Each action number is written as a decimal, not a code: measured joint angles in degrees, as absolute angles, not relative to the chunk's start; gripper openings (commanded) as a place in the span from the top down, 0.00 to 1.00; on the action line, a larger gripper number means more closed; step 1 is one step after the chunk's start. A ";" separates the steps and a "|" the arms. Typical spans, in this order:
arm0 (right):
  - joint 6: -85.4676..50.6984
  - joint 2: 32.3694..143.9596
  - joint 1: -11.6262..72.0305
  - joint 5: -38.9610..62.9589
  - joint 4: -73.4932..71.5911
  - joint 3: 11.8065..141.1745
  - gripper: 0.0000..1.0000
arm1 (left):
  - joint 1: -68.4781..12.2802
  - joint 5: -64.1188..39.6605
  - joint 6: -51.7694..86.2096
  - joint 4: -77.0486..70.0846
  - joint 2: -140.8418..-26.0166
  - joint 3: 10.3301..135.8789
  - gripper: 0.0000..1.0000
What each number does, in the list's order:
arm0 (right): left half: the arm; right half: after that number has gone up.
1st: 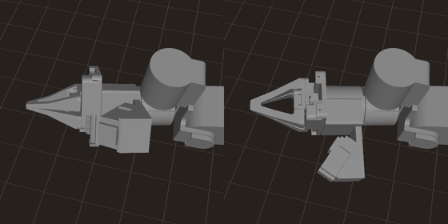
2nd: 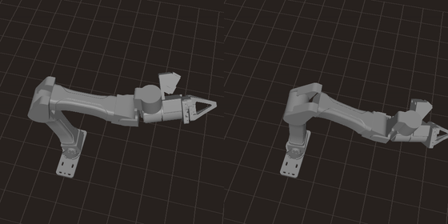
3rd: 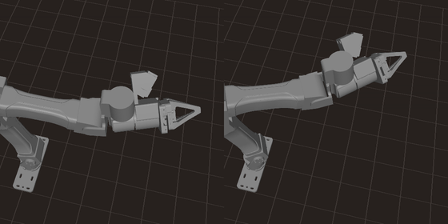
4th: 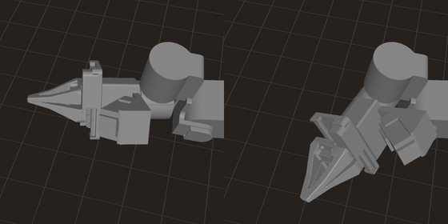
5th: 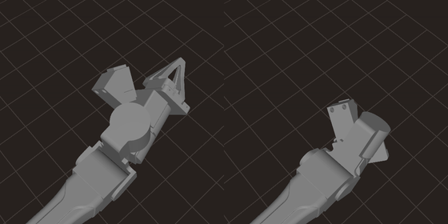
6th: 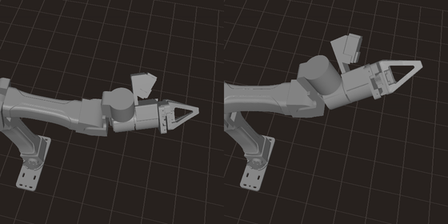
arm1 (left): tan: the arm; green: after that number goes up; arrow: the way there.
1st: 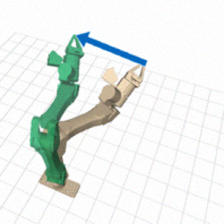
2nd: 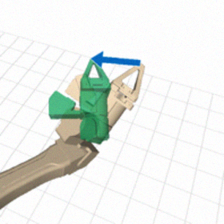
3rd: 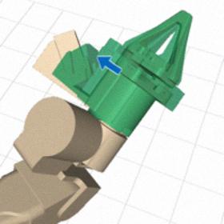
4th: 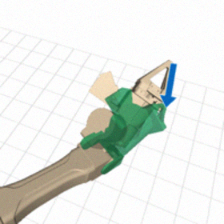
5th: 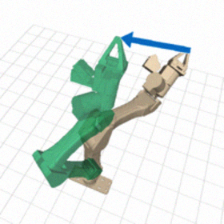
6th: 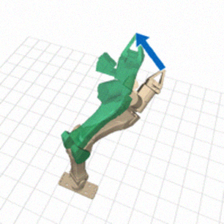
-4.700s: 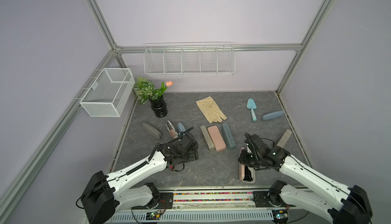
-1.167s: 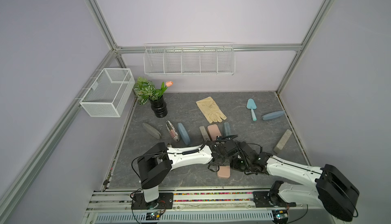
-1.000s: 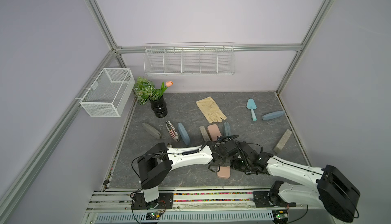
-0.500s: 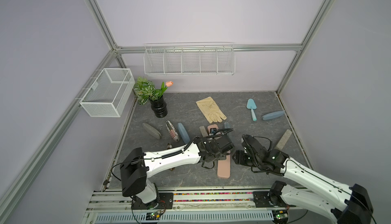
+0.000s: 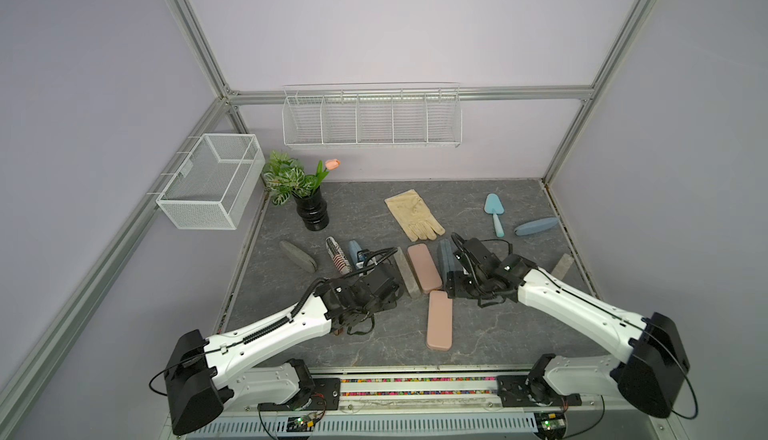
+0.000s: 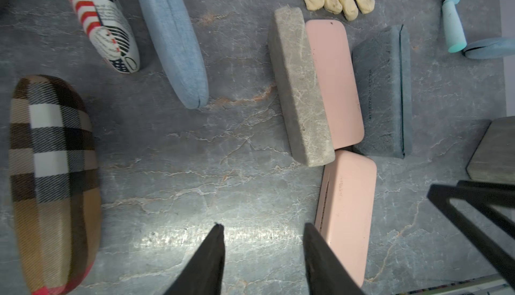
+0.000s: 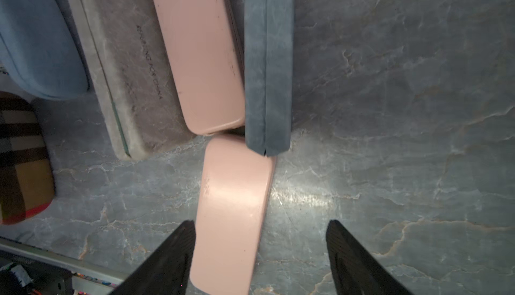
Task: Close the glasses case
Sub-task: Close the glasses case at the center of the board, then pick up the glasses case at the center of the board.
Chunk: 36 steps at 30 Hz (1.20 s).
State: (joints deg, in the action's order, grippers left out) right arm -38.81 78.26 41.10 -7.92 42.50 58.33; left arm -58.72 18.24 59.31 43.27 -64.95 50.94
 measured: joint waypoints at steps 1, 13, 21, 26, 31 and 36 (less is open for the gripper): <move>-38.13 79.90 40.38 -7.92 42.52 59.57 0.24 | -58.11 18.20 59.27 43.18 -63.86 50.17 0.52; -28.97 100.42 33.21 -3.86 41.93 74.35 0.43 | -53.12 15.99 56.36 41.95 -56.07 43.62 0.41; -26.87 105.12 31.51 -1.76 41.91 77.56 0.49 | -53.01 9.56 48.95 38.30 -52.36 43.09 0.39; -26.52 105.95 29.98 0.25 40.71 77.06 0.64 | -52.99 4.99 44.75 36.84 -50.96 42.54 0.36; -26.74 103.83 27.03 5.34 35.62 73.12 0.73 | -52.99 3.99 40.84 35.81 -48.97 40.25 0.35; -27.00 99.44 22.87 9.85 31.55 67.16 0.75 | -52.97 3.38 38.48 34.65 -48.25 39.62 0.35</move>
State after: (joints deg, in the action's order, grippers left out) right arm -27.00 99.44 22.87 9.85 31.55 67.16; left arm -52.97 3.38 38.48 34.65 -48.25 39.62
